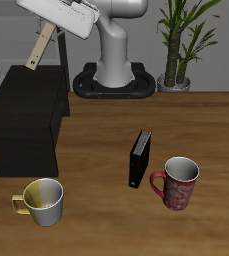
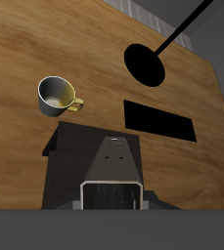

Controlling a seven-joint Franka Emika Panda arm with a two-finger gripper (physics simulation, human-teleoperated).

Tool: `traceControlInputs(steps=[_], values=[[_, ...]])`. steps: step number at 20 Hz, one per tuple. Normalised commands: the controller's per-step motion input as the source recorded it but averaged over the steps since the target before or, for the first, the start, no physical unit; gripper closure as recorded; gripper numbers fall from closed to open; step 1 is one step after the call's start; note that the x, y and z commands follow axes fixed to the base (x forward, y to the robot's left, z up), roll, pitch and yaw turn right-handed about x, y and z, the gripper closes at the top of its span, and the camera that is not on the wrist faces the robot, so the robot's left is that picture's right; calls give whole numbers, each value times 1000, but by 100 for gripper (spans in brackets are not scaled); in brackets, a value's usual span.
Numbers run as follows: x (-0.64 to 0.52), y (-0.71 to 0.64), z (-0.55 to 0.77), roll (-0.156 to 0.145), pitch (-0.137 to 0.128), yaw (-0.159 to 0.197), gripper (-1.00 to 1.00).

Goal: Place the yellow book flat on top of the shelf

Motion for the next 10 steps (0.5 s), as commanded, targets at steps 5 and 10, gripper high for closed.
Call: traceControlInputs(steps=[5, 10], values=[[166, -376, -148, -90, -43, 117, 100], [44, -344, -43, -115, -59, 80, 100]])
